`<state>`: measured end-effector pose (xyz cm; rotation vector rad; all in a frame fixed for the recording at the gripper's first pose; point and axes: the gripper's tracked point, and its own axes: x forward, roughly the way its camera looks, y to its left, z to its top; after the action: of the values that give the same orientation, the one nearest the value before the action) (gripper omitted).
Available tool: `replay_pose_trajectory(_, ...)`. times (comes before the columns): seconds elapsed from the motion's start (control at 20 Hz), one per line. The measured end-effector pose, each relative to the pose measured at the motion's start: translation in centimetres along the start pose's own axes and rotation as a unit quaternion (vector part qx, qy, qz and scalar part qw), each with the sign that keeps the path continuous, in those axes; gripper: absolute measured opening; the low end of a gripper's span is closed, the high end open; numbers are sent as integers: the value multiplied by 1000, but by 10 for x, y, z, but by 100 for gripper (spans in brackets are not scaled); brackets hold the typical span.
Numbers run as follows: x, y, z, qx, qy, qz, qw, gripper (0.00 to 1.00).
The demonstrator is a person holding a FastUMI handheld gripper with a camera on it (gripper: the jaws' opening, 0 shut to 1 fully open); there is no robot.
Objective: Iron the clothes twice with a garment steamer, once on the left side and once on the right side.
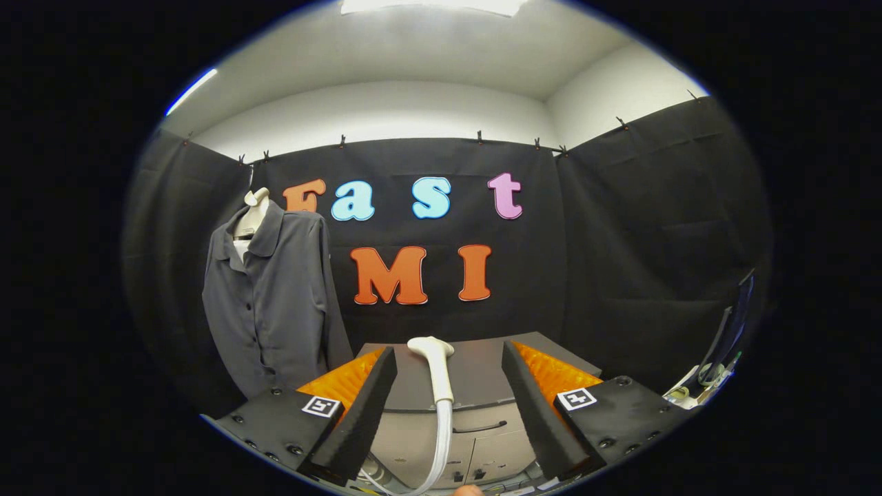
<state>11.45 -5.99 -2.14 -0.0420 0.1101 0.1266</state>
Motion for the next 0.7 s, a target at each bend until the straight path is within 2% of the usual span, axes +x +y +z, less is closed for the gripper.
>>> replay_pose_trajectory(0.4,76,-2,-17,13,37,40,998,98)
replay_pose_trajectory(0.7,144,6,-32,28,87,70,993,99)
